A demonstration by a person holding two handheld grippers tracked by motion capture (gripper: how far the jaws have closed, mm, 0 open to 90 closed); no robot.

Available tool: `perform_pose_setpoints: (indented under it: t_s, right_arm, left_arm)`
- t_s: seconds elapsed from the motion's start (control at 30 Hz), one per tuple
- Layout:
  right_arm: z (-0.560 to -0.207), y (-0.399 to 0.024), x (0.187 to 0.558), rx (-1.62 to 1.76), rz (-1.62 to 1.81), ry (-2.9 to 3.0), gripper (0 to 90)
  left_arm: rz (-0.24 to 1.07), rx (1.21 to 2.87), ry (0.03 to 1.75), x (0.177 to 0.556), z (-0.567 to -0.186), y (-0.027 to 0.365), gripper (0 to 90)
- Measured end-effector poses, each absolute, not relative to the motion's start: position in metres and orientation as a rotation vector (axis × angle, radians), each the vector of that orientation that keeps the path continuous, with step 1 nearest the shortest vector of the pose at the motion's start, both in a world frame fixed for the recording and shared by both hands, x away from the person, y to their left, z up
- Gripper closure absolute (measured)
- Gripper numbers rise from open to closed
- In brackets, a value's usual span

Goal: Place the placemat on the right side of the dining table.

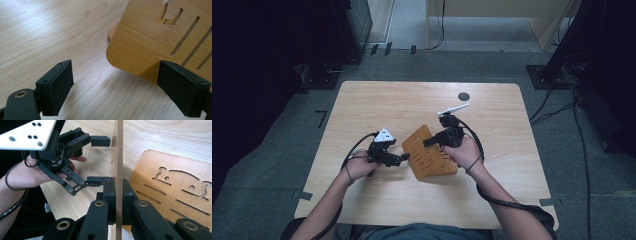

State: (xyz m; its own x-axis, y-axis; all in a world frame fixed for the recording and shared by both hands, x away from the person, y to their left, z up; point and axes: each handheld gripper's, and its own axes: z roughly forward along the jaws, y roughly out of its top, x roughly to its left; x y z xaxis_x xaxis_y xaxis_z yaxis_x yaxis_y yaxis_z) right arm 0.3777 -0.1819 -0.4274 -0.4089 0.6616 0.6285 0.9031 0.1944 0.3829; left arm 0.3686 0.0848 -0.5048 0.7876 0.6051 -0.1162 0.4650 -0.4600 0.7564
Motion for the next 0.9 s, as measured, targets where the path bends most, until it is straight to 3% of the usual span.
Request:
perform_pose_setpoints:
  t_s: [0.9]
  right_arm:
    - [-0.391,-0.195,0.367,-1.505,-1.168,-2.456,87.6]
  left_arm:
    - [0.209,2.185,0.799,0.367,-0.512,0.083,13.0]
